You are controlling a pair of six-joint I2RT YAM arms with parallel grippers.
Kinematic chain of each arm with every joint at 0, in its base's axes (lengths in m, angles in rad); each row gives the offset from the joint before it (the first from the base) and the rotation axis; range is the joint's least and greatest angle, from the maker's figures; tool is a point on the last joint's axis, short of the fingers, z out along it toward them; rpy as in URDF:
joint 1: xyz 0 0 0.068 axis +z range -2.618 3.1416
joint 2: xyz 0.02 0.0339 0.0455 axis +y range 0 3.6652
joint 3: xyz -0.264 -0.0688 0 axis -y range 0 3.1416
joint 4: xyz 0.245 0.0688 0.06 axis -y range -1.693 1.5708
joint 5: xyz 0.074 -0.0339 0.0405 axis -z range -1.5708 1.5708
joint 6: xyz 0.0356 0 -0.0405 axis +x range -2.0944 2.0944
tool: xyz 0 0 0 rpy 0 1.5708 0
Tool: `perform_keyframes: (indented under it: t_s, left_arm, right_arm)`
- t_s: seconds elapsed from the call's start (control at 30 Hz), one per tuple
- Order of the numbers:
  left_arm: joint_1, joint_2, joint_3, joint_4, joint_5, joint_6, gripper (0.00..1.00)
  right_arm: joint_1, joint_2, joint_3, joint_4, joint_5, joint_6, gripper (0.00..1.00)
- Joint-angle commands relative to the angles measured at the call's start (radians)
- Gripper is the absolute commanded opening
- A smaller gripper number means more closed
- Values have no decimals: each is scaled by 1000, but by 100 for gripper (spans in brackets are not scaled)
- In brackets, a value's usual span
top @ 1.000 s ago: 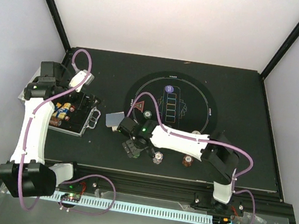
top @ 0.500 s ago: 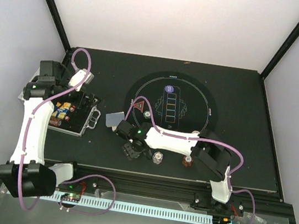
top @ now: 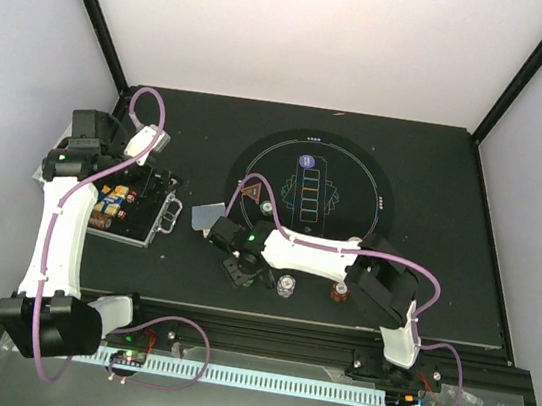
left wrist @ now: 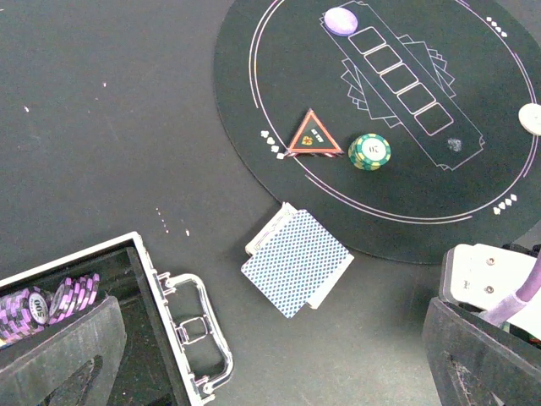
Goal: Distribute texas hold em gaming equipment
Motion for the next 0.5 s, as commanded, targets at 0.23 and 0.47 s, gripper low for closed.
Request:
perform_keyframes:
  t_s: [0.23, 0.47]
  left_arm:
    - [10, -9, 34, -13, 21, -3, 99]
    - [11, -13, 33, -15, 21, 1, 99]
  right_arm:
    - [12, -6, 36, -13, 24, 7, 59]
    - [12, 0, 17, -3, 27, 10, 54]
